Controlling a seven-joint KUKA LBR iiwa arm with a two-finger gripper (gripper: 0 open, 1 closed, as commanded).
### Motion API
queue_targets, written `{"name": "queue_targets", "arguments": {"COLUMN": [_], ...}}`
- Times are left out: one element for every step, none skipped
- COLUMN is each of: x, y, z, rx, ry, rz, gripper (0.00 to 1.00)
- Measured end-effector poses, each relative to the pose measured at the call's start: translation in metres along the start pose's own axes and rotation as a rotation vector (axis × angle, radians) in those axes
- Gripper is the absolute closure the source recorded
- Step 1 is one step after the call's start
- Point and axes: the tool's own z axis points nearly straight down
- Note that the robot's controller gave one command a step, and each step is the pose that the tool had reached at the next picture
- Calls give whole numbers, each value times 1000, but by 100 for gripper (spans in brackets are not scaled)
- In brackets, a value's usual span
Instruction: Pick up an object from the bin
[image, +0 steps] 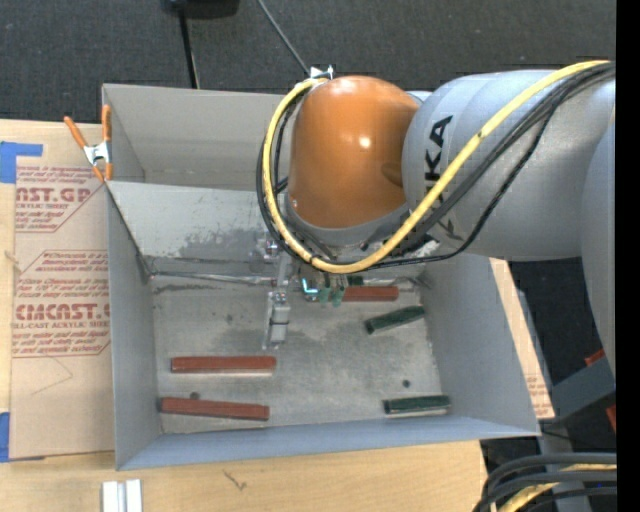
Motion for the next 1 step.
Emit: {"name": "queue_targets", "arguments": {"x": [-2], "y": [-1], "z": [-4], "rx": [-1], "ry": [-8], "rz": [1], "gripper": [0]}}
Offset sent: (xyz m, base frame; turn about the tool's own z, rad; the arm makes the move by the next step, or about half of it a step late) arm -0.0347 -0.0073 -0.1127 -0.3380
